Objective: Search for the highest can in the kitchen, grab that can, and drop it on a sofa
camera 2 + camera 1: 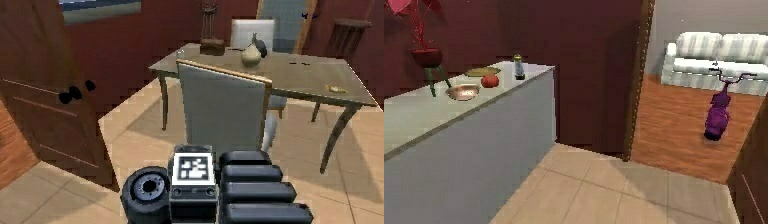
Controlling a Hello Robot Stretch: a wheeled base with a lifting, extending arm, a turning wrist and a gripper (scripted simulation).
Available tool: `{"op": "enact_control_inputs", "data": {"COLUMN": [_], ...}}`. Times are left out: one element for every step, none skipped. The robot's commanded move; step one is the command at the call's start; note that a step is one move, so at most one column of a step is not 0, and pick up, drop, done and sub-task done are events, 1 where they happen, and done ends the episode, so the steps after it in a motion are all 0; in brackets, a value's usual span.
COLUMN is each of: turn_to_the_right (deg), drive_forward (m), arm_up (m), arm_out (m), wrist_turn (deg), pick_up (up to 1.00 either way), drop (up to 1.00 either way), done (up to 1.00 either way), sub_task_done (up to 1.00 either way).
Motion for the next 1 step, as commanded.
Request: {"op": "enact_control_inputs", "data": {"turn_to_the_right": [27.0], "drive_forward": [0.0], "arm_up": [0.0], "arm_out": [0.0], "wrist_turn": [0.0], "pick_up": [0.0], "drop": [0.0], "done": [0.0], "sub_task_done": [0.0]}}
